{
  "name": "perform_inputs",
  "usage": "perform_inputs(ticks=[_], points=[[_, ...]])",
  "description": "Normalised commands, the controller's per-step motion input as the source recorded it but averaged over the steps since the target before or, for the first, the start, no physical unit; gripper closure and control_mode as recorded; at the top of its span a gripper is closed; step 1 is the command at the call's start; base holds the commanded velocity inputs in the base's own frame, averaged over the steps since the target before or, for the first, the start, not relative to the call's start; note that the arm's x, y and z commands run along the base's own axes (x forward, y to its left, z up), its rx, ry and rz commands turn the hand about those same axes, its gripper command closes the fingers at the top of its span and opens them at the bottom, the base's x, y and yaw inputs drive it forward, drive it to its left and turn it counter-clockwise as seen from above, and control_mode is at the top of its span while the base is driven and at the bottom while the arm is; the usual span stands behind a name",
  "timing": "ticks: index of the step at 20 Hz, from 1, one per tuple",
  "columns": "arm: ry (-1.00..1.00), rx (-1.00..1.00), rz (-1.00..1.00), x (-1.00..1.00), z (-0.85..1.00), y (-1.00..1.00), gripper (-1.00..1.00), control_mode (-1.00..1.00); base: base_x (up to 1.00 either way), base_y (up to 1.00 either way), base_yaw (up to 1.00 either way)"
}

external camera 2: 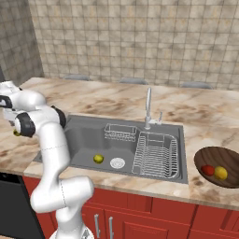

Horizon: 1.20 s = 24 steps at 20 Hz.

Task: There is a mixed pile of frozen fruits and vegetables on the counter. Locate all the frozen vegetables and place the items in a bowl on the counter. Take all the frozen fruits and defrost them in a running sink.

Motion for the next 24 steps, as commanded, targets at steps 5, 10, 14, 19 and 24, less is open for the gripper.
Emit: perform_inputs(ticks=[5,10,14,19,24], points=[[-0.02,0.00,-0.01,0.31,-0.10,0.43,-1.00,-1.00,0.00,0.00,0.00],[-0.02,0.01,0.00,0.28,-0.20,0.37,-1.00,-1.00,0.00,0.00,0.00],[0.13,0.00,0.00,0.03,-0.22,-0.30,-1.00,-1.00,0.00,0.00,0.00],[0.25,0.00,0.00,0.01,-0.06,-0.31,-1.00,-1.00,0.00,0.00,0.00],[0.11,0.00,0.00,-0.08,-0.37,0.03,-1.00,-1.00,0.00,0.00,0.00]])
